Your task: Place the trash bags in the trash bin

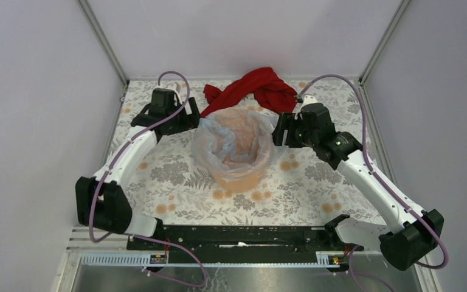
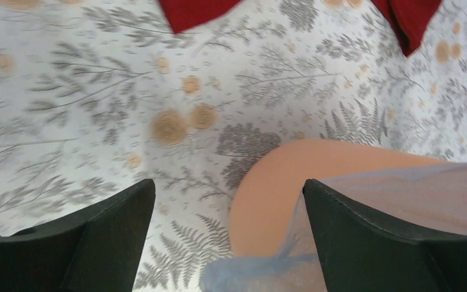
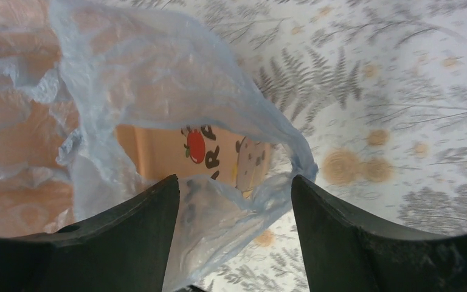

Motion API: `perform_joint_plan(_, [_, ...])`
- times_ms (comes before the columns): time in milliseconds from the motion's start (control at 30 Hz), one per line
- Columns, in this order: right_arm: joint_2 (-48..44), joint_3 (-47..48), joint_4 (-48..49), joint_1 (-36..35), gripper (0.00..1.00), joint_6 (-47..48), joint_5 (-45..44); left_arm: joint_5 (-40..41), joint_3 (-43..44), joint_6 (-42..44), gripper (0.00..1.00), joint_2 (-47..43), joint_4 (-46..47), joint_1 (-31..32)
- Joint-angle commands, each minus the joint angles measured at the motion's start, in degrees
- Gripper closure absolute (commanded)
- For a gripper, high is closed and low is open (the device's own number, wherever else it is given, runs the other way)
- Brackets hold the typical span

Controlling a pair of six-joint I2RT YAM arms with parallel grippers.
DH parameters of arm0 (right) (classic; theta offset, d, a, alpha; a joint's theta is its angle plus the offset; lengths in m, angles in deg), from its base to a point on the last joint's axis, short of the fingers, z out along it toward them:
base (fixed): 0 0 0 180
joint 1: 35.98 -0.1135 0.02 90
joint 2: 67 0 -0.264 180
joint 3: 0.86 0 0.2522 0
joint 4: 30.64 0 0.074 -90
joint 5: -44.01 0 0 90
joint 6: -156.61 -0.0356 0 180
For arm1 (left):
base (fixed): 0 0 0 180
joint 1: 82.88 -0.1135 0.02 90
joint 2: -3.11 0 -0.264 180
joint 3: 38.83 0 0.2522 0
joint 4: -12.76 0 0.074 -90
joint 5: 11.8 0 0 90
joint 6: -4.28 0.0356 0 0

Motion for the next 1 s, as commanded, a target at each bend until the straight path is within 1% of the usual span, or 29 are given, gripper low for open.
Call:
perform_joint_plan(0, [-0.4, -1.8, 5.0, -6.7, 0.26, -6.0, 0.7, 11.1, 3.7, 4.7, 0.01, -8.8, -7.1, -2.1])
perform_joint_plan(100, [-1.1, -4.5, 8.6, -10.3, 0.26, -8.9, -0.8, 14.0, 3.7, 5.2, 0.01, -13.0, -10.5, -4.0])
perform_joint_plan(167, [-1.4, -4.9, 8.5, -10.7, 0.25, -9.1, -2.5, 13.9, 3.0, 5.3, 0.01, -15.9, -11.3, -5.3])
perform_joint_plan(267, [-1.1, -3.3, 6.0, -10.7, 0.21, -6.3, -7.7, 11.2, 1.8, 5.6, 0.01, -18.4, -10.7, -6.0])
perform_joint_plan(400, [0.1, 0.0, 2.8, -10.7, 0.19, -1.8, -8.5, 11.5, 1.8, 5.9, 0.01, -17.9, -11.8, -6.2])
perform_joint_plan(500, [-0.5, 1.1, 0.8, -10.5, 0.14, 1.6, -11.3, 16.7, 2.0, 5.3, 0.01, -19.0, -13.8, -6.7])
perform_joint_plan(600, [-1.6, -0.9, 2.5, -9.8, 0.13, 5.2, -10.7, 22.7, -0.5, 2.0, 0.01, -22.4, -14.9, -7.9])
perform_joint_plan(667, [-1.5, -2.6, 4.0, -8.9, 0.13, 6.4, -9.5, 23.1, -3.4, -1.3, 0.06, -24.9, -15.7, -8.9])
perform_joint_plan(733, [-1.6, -4.5, 7.0, -7.8, 0.14, 6.7, -6.0, 21.4, -7.3, -6.0, 0.11, -28.2, -16.1, -10.0])
perform_joint_plan(833, [-1.2, -7.3, 12.5, -7.3, 0.14, 6.3, -1.4, 14.5, -14.3, -12.0, 0.11, -32.8, -14.2, -11.4])
perform_joint_plan(900, [0.1, -7.9, 14.1, -7.2, 0.17, 5.8, 1.0, 8.9, -18.9, -14.2, 0.14, -35.2, -10.6, -11.6])
perform_joint_plan(967, [1.7, -8.0, 14.6, -7.2, 0.22, 5.6, 1.6, 5.4, -22.3, -15.2, 0.17, -35.4, -7.9, -11.6])
